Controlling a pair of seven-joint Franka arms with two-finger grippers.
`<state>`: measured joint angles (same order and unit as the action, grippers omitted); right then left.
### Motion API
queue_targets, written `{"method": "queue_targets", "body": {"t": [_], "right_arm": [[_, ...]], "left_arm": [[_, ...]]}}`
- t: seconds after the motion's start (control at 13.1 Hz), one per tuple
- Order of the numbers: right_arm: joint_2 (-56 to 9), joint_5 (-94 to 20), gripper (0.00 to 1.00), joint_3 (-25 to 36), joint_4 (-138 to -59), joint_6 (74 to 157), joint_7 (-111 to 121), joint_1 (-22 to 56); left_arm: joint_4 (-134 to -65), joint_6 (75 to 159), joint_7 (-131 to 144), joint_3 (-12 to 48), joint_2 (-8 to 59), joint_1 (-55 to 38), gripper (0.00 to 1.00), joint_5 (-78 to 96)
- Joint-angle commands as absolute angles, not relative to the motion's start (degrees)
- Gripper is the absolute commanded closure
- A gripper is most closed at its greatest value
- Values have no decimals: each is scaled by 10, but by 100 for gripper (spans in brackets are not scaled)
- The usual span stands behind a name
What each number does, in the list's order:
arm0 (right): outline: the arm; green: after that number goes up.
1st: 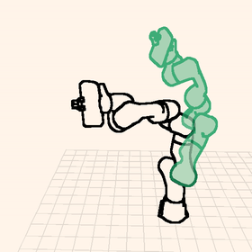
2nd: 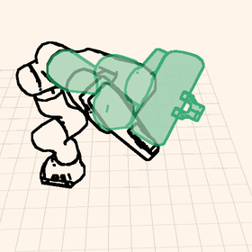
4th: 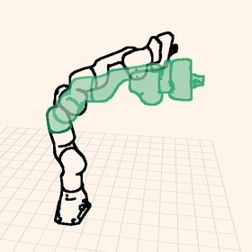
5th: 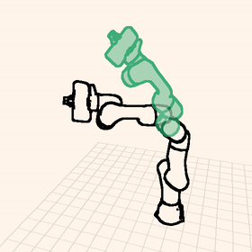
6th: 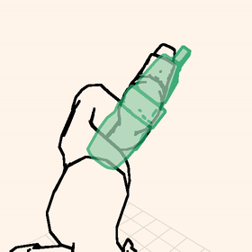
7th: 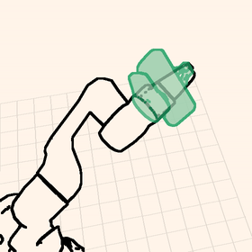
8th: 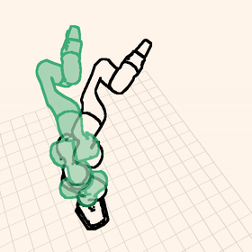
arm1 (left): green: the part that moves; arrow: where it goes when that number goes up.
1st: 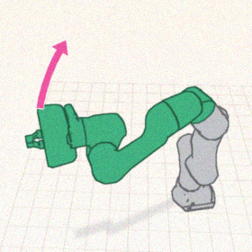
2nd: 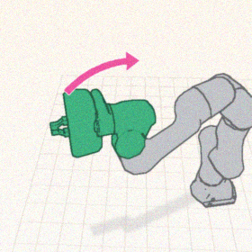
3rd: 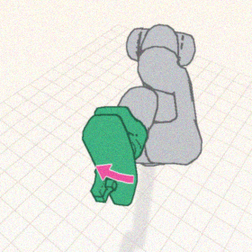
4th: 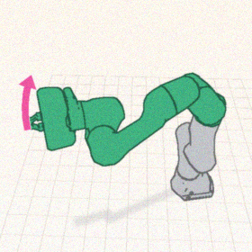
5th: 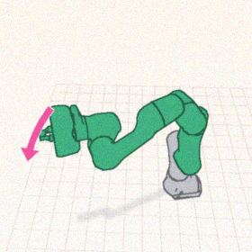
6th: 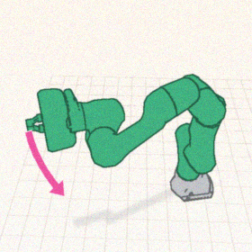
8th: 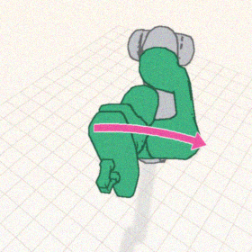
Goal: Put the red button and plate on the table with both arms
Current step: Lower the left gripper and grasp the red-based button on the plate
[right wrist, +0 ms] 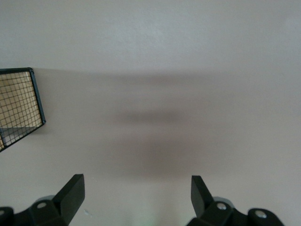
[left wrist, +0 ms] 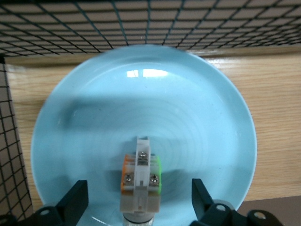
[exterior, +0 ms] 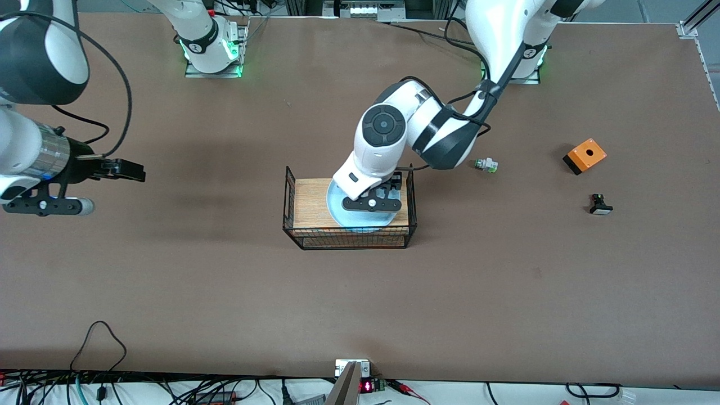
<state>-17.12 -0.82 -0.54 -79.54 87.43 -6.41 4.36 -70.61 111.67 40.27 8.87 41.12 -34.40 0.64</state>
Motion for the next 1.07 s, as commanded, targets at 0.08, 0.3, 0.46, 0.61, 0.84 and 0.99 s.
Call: {"method": "queue_targets", "body": {"t": [0.08, 0.3, 0.46, 0.61, 0.84, 0.99], "right_arm": [[-177, -13, 0, -5, -785, 895, -70, 59], [-177, -13, 0, -5, -784, 899, -69, 68], [-176, -16, 0, -5, -783, 899, -91, 68], [-176, -36, 0, -5, -780, 899, -150, 76], [-177, -43, 0, -5, -780, 899, -219, 95], [-180, -43, 0, -5, -780, 900, -243, 119]], "left_arm": [[-695, 1115, 394, 85, 423, -352, 54, -7], [-695, 1115, 396, 85, 422, -351, 100, 1], [-693, 1114, 395, 84, 418, -347, 100, -3], [-687, 1113, 397, 83, 403, -345, 100, -4], [-686, 1108, 399, 80, 357, -342, 100, -6], [-692, 1098, 403, 79, 317, -343, 100, -6]]}}
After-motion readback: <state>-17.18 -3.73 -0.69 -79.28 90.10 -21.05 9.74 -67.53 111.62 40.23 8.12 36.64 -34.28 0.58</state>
